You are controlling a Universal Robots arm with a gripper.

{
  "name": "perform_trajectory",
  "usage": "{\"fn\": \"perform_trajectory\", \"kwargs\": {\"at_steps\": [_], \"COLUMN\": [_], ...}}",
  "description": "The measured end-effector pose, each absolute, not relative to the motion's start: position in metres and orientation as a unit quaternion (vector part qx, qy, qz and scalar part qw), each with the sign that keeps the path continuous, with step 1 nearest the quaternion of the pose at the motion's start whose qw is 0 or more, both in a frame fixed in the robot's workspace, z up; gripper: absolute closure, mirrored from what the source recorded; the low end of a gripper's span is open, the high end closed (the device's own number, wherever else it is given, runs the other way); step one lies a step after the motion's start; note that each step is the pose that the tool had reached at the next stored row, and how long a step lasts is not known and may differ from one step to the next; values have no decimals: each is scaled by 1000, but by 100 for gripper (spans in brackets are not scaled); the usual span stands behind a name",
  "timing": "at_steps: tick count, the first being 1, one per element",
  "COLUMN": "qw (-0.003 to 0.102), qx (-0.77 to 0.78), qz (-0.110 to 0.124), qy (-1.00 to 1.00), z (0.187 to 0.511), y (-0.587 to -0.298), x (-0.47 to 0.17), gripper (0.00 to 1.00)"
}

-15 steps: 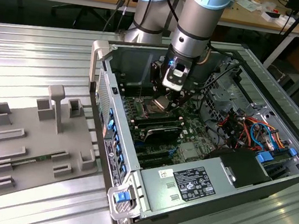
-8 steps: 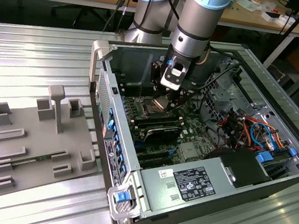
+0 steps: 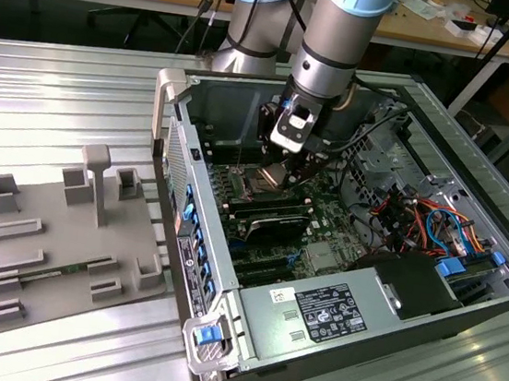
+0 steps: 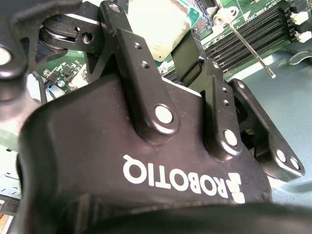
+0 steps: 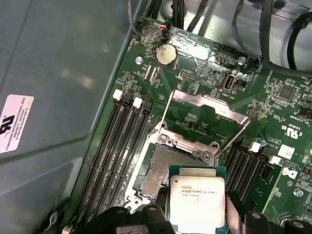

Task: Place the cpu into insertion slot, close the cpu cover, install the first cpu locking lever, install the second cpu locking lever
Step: 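Place the cpu into insertion slot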

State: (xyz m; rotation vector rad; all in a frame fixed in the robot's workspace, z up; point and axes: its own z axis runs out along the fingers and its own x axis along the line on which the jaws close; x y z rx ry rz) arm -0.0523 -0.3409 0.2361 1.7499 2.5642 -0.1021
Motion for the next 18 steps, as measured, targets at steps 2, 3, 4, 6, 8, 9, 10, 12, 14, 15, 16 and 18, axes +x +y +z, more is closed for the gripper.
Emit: {"fn": "perform_trajectory", "kwargs": {"at_steps": [2,3,4,6,8,9,10,12,14,15,16,18], "qw": [18,17,17,17,17,17,17,16,16,16,16,16], "qx": [569,573,575,582,588,591,593,599,604,606,608,613], "qz": [-33,-33,-33,-33,-33,-33,-33,-34,-34,-34,-34,-34], "qy": [822,819,817,813,808,806,804,800,796,794,793,789], "z": [236,236,236,236,236,236,236,236,236,236,236,236], "y": [-341,-341,-341,-341,-341,-341,-341,-341,-341,-341,-341,-341], "x": [-52,-52,-52,-52,-52,-52,-52,-52,-52,-52,-52,-52], "gripper": [45,45,45,45,45,45,45,45,45,45,45,45]}}
